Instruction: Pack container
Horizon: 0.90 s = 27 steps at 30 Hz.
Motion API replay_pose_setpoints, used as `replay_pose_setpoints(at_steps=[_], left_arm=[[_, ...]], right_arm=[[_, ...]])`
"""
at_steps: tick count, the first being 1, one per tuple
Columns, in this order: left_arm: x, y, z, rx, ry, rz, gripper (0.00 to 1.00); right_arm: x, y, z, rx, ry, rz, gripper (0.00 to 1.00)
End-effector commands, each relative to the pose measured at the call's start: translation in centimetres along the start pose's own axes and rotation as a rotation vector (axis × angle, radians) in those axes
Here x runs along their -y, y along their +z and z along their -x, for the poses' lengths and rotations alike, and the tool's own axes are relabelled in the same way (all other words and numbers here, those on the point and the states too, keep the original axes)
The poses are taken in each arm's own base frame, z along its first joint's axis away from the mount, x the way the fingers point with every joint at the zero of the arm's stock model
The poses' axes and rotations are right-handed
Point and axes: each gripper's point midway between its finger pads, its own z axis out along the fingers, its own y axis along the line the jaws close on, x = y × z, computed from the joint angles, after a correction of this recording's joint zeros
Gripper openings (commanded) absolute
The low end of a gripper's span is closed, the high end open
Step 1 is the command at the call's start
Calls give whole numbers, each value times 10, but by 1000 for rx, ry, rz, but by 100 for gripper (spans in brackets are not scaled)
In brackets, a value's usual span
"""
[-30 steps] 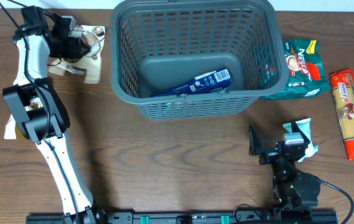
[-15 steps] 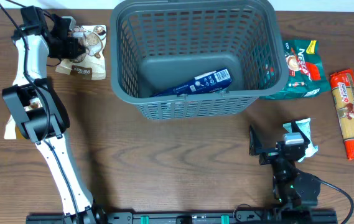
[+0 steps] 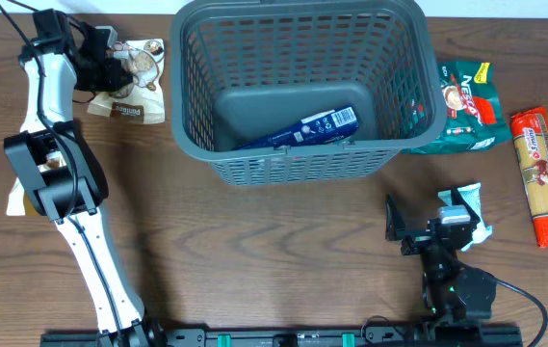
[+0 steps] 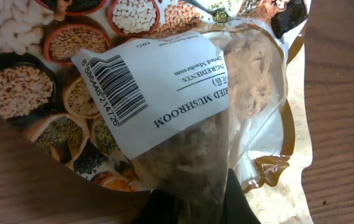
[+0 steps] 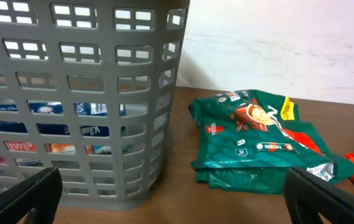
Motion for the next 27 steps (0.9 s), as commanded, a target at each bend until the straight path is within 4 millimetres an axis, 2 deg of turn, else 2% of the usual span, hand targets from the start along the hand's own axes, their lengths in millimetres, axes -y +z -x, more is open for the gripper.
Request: replay_pose_setpoints(at_steps=[1,7,13,19,27], left_arm=[[-14,6,-17,-60,-23,55,6],[-14,4,-16,-57,-38,56,6],[-12,-13,-4,-24,-43,67,6],[-5,-51,21,49,-19,92,6],[14,-124,61,189,1,133,6]], right_arm=[[2,0,0,0,-12,-8,99],[2,0,0,0,-12,-8,99],[2,0,0,0,-12,-8,99],[2,0,0,0,-12,-8,99],[2,0,0,0,-12,-8,99]])
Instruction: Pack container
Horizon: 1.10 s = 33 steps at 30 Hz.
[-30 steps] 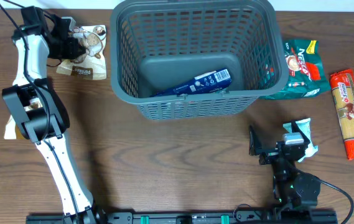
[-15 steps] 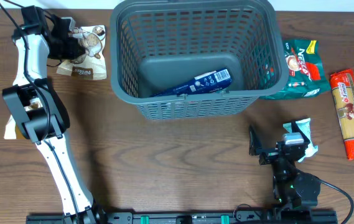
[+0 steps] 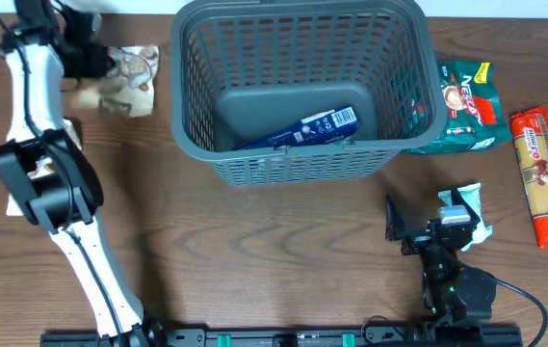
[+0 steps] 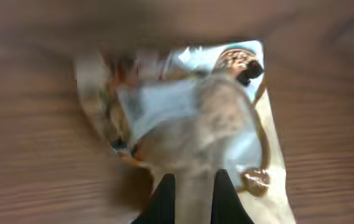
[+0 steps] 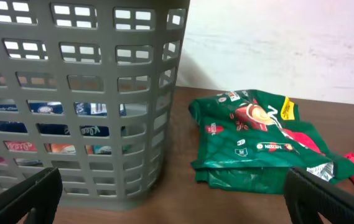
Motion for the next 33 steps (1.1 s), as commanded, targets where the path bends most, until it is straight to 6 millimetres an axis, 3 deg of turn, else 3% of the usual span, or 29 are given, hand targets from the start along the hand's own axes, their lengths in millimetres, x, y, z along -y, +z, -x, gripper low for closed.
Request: replay_pose_setpoints(at_steps=[1,8,11,13,15,17,19,21,25,33], left_arm=[[7,-59,35,113,3,40,6],[22,-133,69,253,47,83,6],[24,-139,68,250,45,86,6],[24,-133,58,208,30,75,6],[24,-124,45,155,11,65,33],[24,-113,33,104,-6,54,74],[22,-103,25,69,-36,47,89],[14,-94,17,37,-92,81,95],[0,-76,0,-30,-190,137,96],[3,-23,-32,-157,-232,107,100]], right_arm=[[2,0,0,1,-12,-8,99],[2,0,0,1,-12,-8,99],[2,0,0,1,-12,-8,99],[2,0,0,1,-12,-8,99],[2,0,0,1,-12,-8,99],[2,0,0,0,-12,-8,99],[2,0,0,1,-12,-8,99],[2,0,0,1,-12,-8,99],[2,0,0,1,-12,-8,99],[2,0,0,1,-12,-8,99]])
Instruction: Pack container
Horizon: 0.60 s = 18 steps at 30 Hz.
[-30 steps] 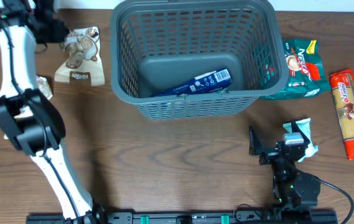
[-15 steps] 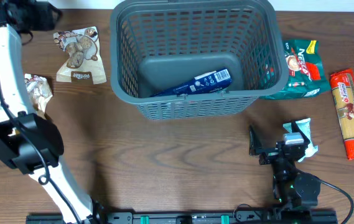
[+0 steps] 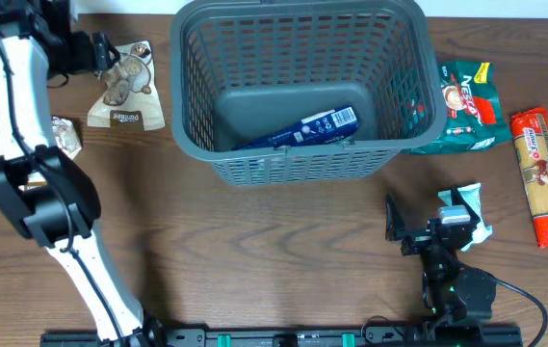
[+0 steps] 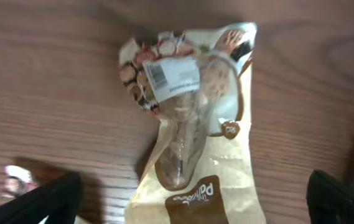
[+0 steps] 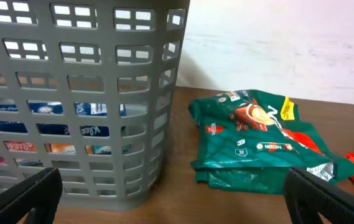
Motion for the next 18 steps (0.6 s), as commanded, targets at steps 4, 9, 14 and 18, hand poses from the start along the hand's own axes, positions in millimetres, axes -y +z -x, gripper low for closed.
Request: replay_pose_setpoints(at_steps=[4,9,14,18], left_arm=[[14,51,-25,-113,-4,-9,99],[28,81,-37,-158,20,-23,99],[32,95,-38,-157,27,-16,99],[24,96,-33,-137,22,28,99]], right_arm=[[2,0,0,0,-12,-8,99],[2,0,0,0,-12,-8,99],[2,0,0,0,-12,-8,99],[2,0,0,0,-12,-8,99]])
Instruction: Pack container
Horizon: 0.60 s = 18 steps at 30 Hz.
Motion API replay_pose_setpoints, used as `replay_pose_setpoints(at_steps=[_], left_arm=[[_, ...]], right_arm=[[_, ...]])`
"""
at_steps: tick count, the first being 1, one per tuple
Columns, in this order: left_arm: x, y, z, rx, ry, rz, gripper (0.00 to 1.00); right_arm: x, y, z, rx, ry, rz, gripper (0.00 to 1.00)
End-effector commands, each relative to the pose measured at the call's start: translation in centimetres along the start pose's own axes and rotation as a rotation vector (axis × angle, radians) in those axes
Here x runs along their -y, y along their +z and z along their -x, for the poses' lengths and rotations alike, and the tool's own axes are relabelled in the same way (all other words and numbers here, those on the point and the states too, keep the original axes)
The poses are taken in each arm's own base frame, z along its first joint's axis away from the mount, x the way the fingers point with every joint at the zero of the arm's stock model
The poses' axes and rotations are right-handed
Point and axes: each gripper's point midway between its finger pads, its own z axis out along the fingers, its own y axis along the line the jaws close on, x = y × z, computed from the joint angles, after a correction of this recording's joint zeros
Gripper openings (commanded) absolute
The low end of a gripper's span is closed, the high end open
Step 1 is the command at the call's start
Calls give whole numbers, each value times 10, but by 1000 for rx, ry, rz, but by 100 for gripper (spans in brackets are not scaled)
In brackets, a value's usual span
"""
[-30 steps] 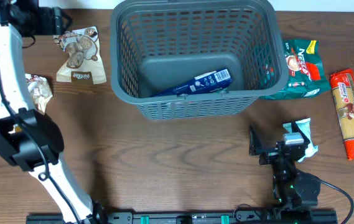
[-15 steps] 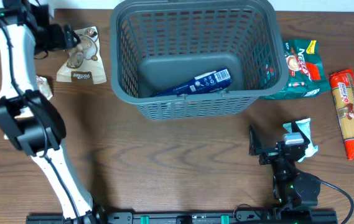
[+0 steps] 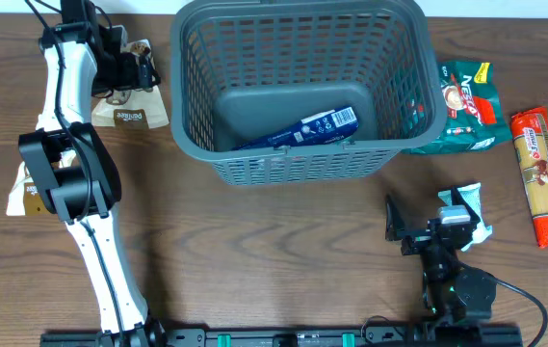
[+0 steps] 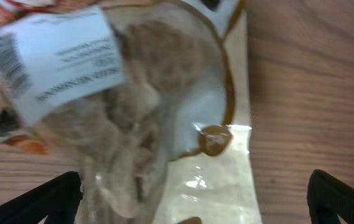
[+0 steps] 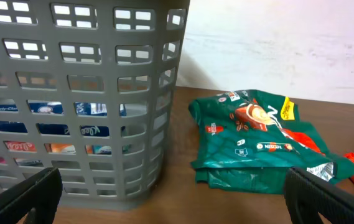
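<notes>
A grey plastic basket (image 3: pixel 298 92) stands at the table's middle back, a blue packet (image 3: pixel 302 127) lying in it. Left of it lies a brown-and-clear bag of dried mushrooms (image 3: pixel 131 108). My left gripper (image 3: pixel 124 69) hovers low over that bag, open. In the left wrist view the bag (image 4: pixel 145 124) fills the frame, and the left gripper (image 4: pixel 192 208) has its fingers spread wide on either side of it. My right gripper (image 3: pixel 430 217) rests open near the front right, nothing between its fingers (image 5: pixel 21 193).
A green Nescafe bag (image 3: pixel 466 104) leans against the basket's right side, also in the right wrist view (image 5: pixel 257 143). An orange pasta pack (image 3: pixel 543 175) lies far right. A white-teal sachet (image 3: pixel 471 210) sits by the right gripper. A small packet (image 3: pixel 23 193) lies far left.
My left gripper, open then and now, has come from up and to the left of the mushroom bag to close over it. The bag looks much larger in the wrist view. The right arm is unchanged.
My left gripper was first shut on the mushroom bag beside the basket. Then the bag sat slightly further left, still pinched. Later the gripper was open and drawn back, the bag flat on the table. Now it hangs open low over the bag.
</notes>
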Motion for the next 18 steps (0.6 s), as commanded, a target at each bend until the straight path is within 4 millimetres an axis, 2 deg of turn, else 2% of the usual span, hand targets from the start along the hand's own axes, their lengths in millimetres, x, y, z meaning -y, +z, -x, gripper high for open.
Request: replay_pose_setpoints(at_steps=[1,12,18], left_arm=[[-16,5,-2,-5,-28,63,99],[-18,5,3,14,-36,73,99],[-27,7,8,38,-59,102,99]], right_arm=[[2,0,0,1,-12,-8,99],[2,0,0,1,-12,-8,99],[2,0,0,1,-12,-8,99]])
